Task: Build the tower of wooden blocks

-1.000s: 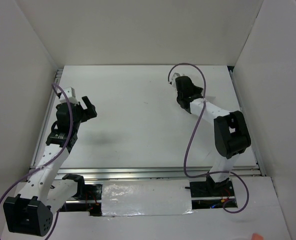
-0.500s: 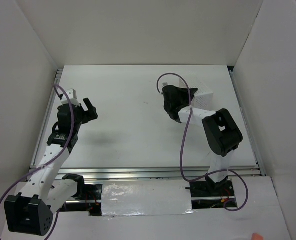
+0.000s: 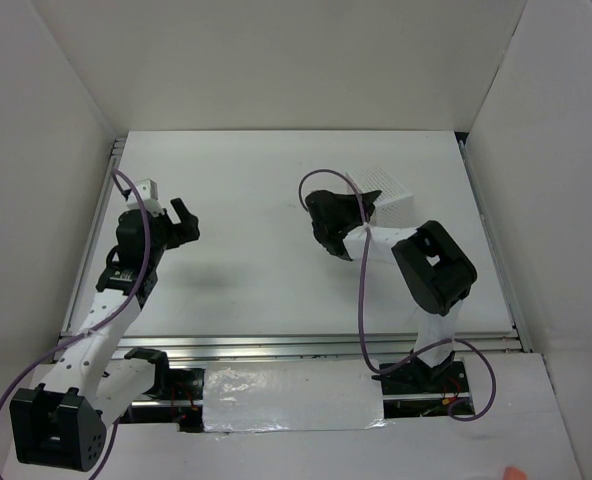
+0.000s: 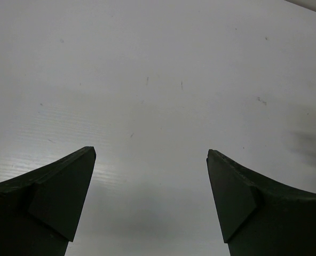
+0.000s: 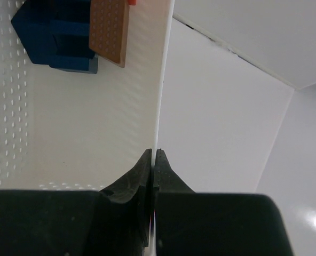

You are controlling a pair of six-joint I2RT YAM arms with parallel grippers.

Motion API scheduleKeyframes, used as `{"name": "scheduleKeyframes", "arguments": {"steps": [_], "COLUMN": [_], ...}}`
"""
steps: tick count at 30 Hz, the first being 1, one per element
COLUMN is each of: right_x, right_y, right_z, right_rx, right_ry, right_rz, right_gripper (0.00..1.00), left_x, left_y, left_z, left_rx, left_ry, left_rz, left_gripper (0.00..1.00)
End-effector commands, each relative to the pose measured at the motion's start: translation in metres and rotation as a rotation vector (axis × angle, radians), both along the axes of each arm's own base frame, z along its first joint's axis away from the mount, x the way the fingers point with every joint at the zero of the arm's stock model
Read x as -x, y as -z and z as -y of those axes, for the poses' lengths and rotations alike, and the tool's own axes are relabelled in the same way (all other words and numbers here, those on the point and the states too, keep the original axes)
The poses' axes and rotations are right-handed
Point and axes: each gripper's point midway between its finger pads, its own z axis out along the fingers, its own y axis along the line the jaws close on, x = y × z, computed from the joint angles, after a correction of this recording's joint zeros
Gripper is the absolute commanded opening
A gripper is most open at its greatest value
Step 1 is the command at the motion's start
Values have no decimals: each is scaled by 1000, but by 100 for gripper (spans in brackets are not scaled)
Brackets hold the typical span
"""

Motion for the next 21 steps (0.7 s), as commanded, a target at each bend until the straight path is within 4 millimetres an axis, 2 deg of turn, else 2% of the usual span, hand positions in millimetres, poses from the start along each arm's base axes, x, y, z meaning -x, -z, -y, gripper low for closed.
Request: {"name": "scheduleKeyframes", "arguments": {"steps": [1, 11, 14, 21], "right_x": [11, 30, 32, 35], "right_y": [-4, -23, -27, -17], "right_z": [1, -19, -33, -49], "right_rx": [150, 305, 364, 406], "right_ry": [13, -16, -51, -107], "right_rz": [-100, -155, -180, -220], "right_gripper": [0, 0, 0, 0], "left_x": [-7, -6, -5, -4], "left_y": [-15, -13, -15, -15], "left_z": [9, 11, 15, 17], "left_rx": [10, 21, 29, 39], "left_ry": [54, 66, 85, 91], "left_rz": [69, 68, 78, 81], "left_gripper": [99, 99, 99, 99]}}
